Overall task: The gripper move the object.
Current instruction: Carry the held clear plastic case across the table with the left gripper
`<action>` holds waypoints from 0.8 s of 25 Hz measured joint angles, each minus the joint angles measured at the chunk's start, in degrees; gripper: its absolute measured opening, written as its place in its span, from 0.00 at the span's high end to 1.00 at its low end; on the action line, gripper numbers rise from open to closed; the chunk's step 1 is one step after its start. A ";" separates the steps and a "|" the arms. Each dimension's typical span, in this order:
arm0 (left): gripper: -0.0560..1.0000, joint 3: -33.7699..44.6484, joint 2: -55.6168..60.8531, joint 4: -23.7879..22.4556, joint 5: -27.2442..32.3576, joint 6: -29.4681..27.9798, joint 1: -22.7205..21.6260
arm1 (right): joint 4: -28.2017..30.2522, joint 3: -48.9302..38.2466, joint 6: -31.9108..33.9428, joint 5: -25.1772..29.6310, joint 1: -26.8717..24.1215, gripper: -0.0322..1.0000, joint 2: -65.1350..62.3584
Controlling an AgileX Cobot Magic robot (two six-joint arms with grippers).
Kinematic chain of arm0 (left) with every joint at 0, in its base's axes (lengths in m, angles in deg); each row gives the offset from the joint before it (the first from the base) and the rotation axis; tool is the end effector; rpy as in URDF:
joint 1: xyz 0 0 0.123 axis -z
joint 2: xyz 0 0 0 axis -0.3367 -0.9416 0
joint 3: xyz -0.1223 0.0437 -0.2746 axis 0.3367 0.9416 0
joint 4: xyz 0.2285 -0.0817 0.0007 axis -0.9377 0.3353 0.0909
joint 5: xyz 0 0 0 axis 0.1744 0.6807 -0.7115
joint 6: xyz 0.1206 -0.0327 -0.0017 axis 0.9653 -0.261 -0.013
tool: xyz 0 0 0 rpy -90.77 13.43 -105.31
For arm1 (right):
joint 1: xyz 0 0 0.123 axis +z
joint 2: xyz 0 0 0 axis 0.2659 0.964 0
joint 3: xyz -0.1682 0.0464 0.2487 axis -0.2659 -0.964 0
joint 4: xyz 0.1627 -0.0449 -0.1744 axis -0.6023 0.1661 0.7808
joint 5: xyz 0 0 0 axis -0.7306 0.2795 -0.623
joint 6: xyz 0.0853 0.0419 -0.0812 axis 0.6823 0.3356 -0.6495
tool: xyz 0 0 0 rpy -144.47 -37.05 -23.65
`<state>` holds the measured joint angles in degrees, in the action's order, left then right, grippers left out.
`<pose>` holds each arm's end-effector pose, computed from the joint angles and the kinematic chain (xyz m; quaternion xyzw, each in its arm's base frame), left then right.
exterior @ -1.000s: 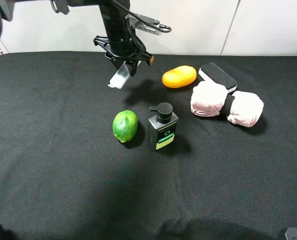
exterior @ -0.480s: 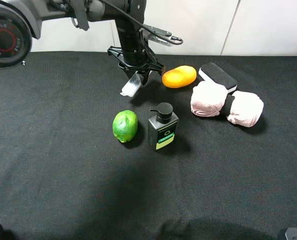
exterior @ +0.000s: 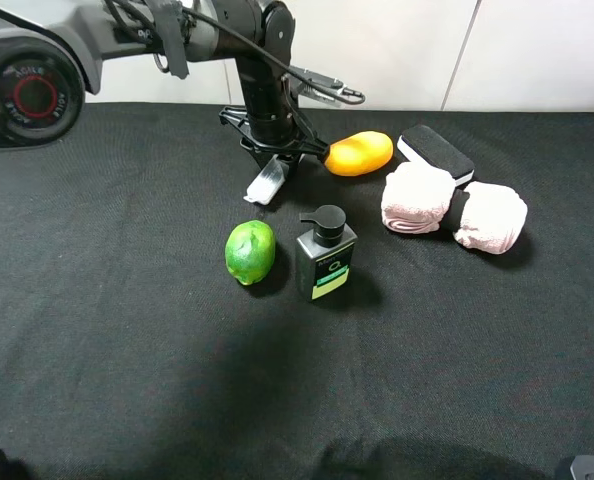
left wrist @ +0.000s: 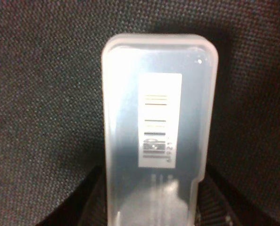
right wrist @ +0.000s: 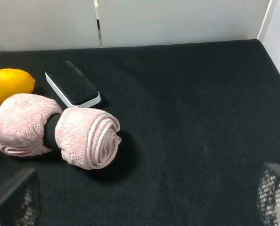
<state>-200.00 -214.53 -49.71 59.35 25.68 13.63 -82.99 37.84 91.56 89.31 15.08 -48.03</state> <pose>0.4509 -0.2877 0.0963 0.2537 0.9550 -0.0201 0.1520 -0.0017 -0.0051 0.2639 0.0337 0.8394 -0.0055 0.5424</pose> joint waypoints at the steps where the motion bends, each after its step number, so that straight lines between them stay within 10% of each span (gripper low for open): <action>1: 0.52 0.00 -0.28 0.18 0.00 0.00 0.00 | 0.00 0.00 0.00 0.00 0.00 0.30 0.00; 20: 0.52 -0.40 -1.09 0.97 -1.80 0.38 0.00 | 0.00 0.00 0.00 0.00 0.00 0.30 0.00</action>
<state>-200.40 -215.63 -48.74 57.55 26.06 13.63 -83.00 37.84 91.56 89.31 15.08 -48.03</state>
